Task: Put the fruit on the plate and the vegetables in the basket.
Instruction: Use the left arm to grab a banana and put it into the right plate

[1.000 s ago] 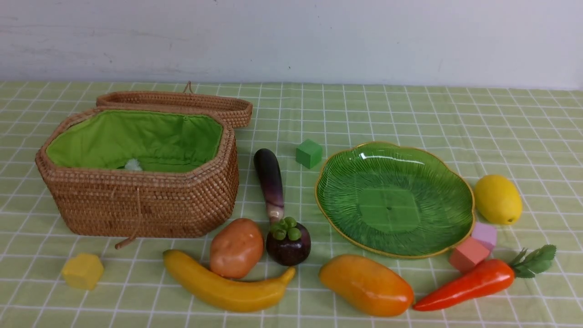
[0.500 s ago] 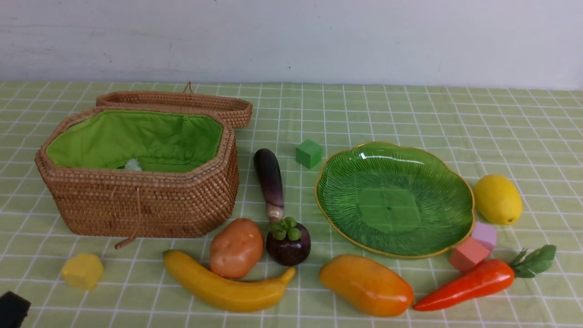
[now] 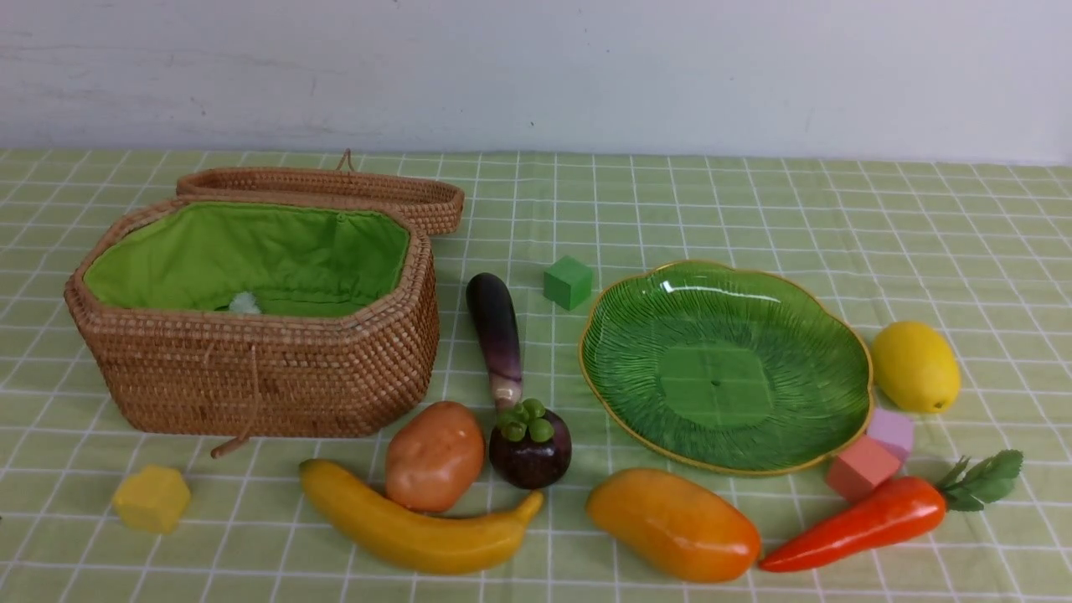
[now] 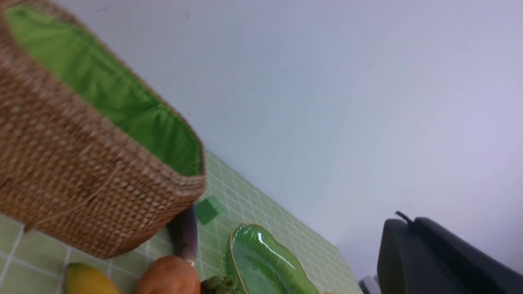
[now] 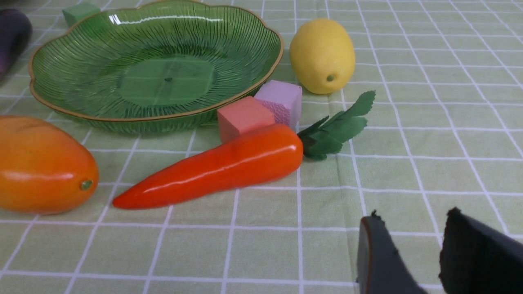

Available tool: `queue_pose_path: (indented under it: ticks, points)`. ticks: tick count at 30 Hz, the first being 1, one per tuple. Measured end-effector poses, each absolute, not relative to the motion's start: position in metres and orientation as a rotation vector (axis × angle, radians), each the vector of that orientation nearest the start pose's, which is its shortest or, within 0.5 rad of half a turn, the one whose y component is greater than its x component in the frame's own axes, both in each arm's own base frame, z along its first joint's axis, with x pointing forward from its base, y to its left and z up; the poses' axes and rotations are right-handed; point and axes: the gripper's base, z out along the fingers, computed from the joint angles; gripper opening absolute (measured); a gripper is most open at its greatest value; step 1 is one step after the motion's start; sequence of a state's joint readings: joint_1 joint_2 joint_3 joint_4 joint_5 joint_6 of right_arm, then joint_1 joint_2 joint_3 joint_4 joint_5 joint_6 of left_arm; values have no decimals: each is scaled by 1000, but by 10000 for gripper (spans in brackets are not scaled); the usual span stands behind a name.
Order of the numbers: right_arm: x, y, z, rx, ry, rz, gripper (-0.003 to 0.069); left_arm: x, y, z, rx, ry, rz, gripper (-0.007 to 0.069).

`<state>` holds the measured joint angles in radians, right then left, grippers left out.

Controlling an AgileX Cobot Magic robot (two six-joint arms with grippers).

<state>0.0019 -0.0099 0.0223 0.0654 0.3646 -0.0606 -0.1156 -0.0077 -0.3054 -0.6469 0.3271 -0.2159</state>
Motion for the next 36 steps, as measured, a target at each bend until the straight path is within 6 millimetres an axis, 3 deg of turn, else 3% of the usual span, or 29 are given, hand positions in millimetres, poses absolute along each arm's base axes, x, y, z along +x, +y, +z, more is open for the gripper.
queue_pose_path:
  ticks: [4,7,10,13,18,22,28,33,34,36]
  points:
    - [54,4,176,59,1812,110,242,22,-34,319,-153,1681,-842,-13]
    - [55,6,184,250,1718,317,242,27,-42,338,28,1863,-775,-13]
    - [56,6,191,414,1619,488,242,35,-44,346,115,1925,-728,-13]
    - [57,5,195,478,1557,548,236,42,-44,347,119,1922,-697,-13]
    - [53,13,204,471,1648,637,188,54,-43,340,106,1962,-669,-13]
    - [43,25,248,272,1804,635,113,69,-50,340,265,2127,-642,-13]
    - [34,39,335,-125,2076,561,63,93,-82,354,746,2291,-634,-13]
    - [28,45,395,-408,2069,594,60,113,-113,362,1100,2286,-465,-13]
    - [28,45,397,-422,2065,598,60,116,-115,360,1119,2292,-441,-13]
    - [19,47,427,-594,2032,647,60,129,-132,357,1264,2282,-320,-13]
